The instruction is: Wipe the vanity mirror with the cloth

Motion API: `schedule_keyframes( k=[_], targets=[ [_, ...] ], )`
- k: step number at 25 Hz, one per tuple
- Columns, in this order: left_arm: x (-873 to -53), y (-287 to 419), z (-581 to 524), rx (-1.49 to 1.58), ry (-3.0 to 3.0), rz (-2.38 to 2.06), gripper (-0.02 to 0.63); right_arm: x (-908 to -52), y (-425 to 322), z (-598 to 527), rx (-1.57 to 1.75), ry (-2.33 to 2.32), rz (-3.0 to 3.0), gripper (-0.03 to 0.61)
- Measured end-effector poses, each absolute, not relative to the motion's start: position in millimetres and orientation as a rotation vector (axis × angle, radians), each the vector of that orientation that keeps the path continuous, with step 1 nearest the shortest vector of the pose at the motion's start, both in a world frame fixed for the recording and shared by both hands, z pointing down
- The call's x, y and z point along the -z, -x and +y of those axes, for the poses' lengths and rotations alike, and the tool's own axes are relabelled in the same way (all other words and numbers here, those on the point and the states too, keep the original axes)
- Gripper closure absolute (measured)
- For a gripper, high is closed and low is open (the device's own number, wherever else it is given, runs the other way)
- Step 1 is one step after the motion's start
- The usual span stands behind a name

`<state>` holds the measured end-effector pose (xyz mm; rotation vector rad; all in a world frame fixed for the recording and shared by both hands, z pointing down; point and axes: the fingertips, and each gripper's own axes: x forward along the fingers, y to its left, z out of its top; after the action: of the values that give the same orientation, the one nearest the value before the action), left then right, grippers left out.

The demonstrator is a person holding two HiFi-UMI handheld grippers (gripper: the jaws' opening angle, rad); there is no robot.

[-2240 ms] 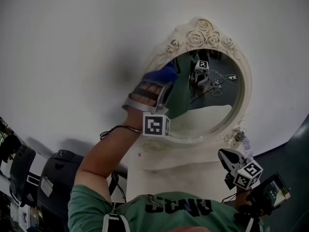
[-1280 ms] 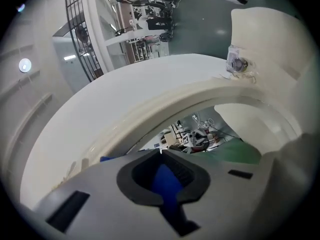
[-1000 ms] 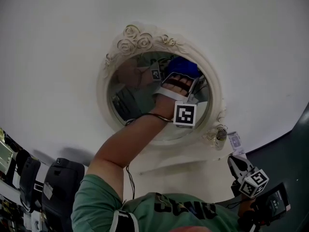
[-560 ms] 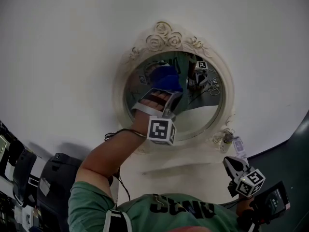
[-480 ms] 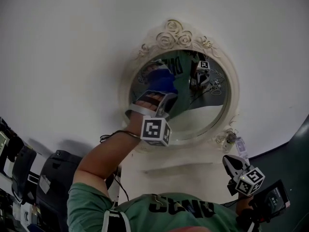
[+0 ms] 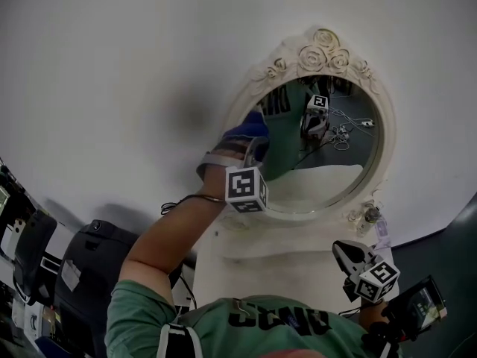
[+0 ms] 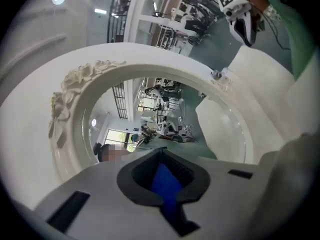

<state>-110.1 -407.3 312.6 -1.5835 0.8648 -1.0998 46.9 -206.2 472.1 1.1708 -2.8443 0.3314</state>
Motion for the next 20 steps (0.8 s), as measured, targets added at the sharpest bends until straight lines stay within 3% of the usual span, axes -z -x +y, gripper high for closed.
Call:
schedule_keyframes(
  k=[7, 20],
  targets=[
    [-321.6, 47.9, -424.8, 1.165, 1.683, 0.779, 0.595, -481.6, -89.4, -190.9, -0.355, -1.264, -2.827, 0.566],
    [-332.9, -170.7, -426.0, 1.098, 1.618, 0.589, 0.595, -498.4, -213.6, -160.5, -0.449, -1.475, -2.78, 0.566]
  ],
)
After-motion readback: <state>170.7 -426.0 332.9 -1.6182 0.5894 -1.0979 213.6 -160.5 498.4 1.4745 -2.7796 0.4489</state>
